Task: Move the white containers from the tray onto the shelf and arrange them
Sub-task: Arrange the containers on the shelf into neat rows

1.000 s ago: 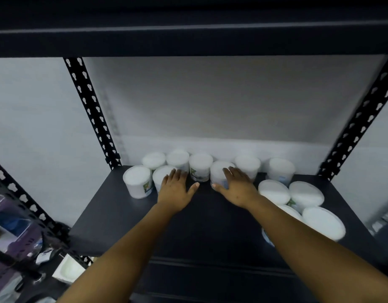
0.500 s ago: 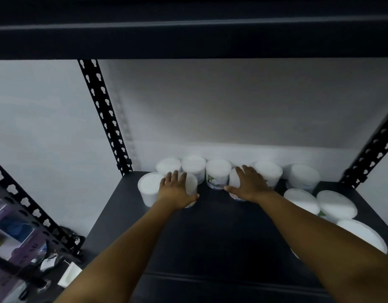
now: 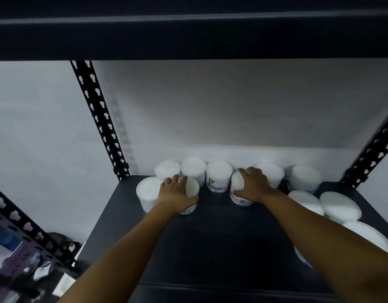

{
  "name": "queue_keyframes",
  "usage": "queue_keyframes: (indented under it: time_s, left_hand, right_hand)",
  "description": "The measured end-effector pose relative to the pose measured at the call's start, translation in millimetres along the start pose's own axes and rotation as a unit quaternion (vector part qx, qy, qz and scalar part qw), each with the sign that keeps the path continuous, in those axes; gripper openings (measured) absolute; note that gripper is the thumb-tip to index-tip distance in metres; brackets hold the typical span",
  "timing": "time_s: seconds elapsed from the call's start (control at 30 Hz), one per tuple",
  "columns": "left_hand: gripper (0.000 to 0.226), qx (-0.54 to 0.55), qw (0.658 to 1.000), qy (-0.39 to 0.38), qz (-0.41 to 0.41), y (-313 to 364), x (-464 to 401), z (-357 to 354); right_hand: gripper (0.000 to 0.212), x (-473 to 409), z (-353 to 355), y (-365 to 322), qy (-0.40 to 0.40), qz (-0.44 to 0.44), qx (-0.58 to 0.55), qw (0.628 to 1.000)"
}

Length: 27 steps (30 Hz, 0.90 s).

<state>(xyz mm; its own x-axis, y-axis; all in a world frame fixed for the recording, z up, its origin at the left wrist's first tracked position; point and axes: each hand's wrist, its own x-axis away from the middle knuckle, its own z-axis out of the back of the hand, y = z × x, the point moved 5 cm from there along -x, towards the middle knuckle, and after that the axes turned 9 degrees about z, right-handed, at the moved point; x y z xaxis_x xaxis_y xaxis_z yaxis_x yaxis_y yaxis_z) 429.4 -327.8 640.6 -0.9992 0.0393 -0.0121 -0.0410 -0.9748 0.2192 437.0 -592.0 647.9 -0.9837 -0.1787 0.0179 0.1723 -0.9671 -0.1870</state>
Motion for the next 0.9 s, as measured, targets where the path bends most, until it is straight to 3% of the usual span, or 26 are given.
queue_keyframes:
  time_s: [0.4, 0.9]
  left_hand:
    - [0.08, 0.017, 0.997, 0.051, -0.049, 45.5, 26.3, -3.0]
    - [0.08, 0.06, 0.993, 0.024, -0.101, 108.6, 53.8, -25.3]
  right_hand:
    - [0.095, 40.4, 13.1, 16.1, -0.023, 0.021, -0.045, 0.999]
    - [0.093, 87.0, 14.2, 31.2, -0.011, 0.077, -0.022, 0.997]
